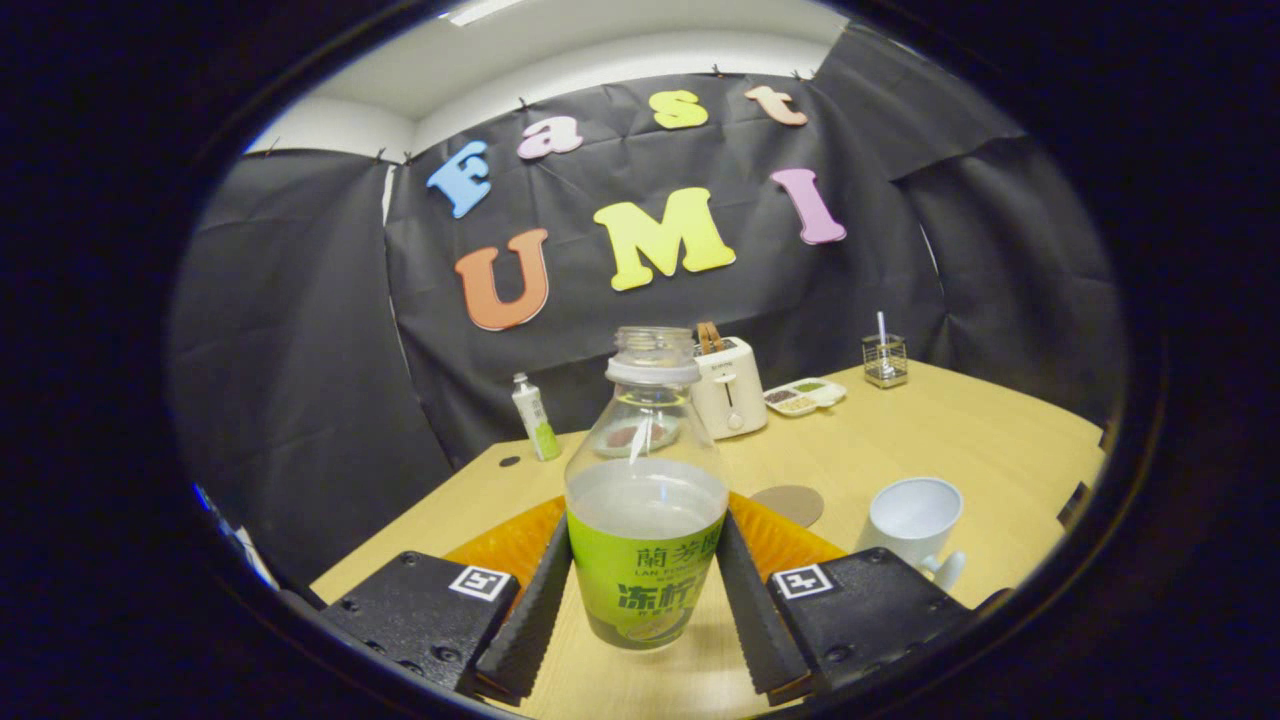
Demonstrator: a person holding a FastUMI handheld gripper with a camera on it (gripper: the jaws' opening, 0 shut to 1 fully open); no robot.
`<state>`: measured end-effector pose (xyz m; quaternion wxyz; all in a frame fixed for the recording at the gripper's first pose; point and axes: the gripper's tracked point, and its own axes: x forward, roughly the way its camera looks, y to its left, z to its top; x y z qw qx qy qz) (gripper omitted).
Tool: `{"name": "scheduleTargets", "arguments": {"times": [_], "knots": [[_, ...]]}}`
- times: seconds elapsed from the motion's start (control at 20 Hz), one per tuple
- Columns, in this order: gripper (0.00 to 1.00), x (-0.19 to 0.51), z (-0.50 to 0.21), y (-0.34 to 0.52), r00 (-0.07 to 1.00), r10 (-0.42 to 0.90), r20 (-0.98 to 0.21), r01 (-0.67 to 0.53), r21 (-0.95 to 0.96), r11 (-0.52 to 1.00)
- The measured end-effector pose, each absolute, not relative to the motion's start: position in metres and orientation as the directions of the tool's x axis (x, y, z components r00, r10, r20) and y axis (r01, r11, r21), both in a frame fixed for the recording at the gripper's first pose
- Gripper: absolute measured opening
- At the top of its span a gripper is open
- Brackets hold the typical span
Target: Take the bottle from table, then pour the juice into the cup, finally place the bottle on the coaster
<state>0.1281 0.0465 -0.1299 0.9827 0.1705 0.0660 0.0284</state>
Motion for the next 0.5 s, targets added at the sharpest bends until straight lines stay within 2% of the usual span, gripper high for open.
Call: {"name": "scheduleTargets", "arguments": {"times": [0.3,0.5], "knots": [[0.80,0.131,-0.117,0.046,0.985,0.154,-0.081,-0.082,0.565,0.821],[0.80,0.134,-0.100,0.042,0.980,0.198,-0.026,-0.109,0.762,0.638]]}}
